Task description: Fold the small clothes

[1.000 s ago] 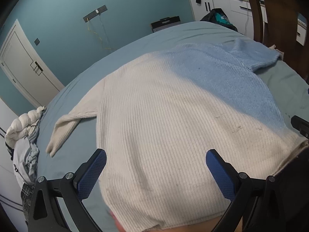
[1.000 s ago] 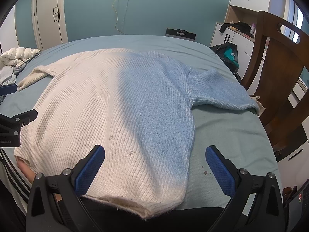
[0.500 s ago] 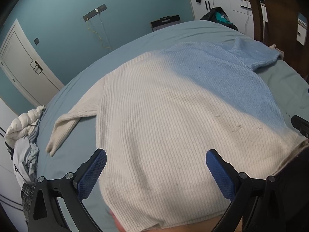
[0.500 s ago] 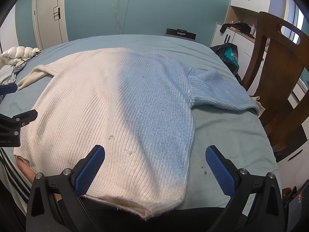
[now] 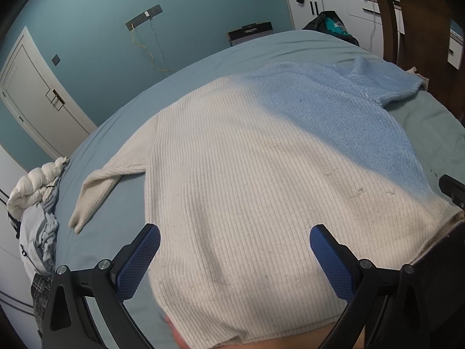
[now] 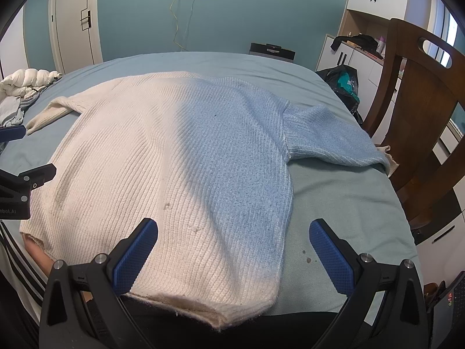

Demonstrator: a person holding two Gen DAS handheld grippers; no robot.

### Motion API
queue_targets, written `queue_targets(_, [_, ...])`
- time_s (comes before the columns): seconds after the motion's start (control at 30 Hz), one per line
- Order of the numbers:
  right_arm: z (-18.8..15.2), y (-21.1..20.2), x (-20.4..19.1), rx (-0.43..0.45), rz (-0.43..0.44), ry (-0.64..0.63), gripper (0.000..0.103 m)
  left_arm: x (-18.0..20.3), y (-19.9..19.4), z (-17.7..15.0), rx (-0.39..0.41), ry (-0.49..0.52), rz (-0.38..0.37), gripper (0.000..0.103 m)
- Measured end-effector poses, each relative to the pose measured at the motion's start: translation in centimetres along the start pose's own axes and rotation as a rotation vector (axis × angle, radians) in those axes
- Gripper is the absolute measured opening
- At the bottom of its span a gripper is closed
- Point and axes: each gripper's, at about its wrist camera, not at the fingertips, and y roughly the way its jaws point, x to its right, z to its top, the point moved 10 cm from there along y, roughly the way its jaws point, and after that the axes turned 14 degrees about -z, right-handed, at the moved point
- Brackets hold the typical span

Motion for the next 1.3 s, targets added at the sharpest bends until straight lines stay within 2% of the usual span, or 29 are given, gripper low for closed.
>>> queue_targets(0.47, [0.0,-0.2,0.0,-0.001,-0.014,-0.016,0.102,-0.4,-0.1,0.0,0.001,-0.025,-0.001,0.103])
queue_targets(0.77, [0.7,-0.6,1.2,-0.012,0.032,0.056,0.102,-0.9,-0.3,0.3,-0.021,-0.071,-0.056,0.103])
queue_targets(0.9, [2.3,-0.7,3.4,-0.002,0.084,0.131,0.102,-1.9,-0.5,1.6,-0.015,-0.032,-0.003,0.103])
queue_targets(1.0, [3.8,0.4,5.8,0.012,0.048,0.142,0.102,-3.1,-0.6,4.0,0.002,-0.003,0.053,0.103])
queue_targets(1.1, [4.8,2.4,8.5,-0.003,0.04,0.166,0.102,-4.6,-0.7,7.0,0.036,-0.051,0.046,0.103])
queue_targets(1.2, [5.3,5.2,10.9,-0.045,0.051,0.221,0.102,-6.5,-0.1,9.7,0.083,-0.176,-0.019,0.103])
queue_targets(1.3, [5.4,9.6,14.7,-0.128,0.057,0.342,0.102,-8.0,2.0,10.0,0.104,-0.259,-0.061,0.103])
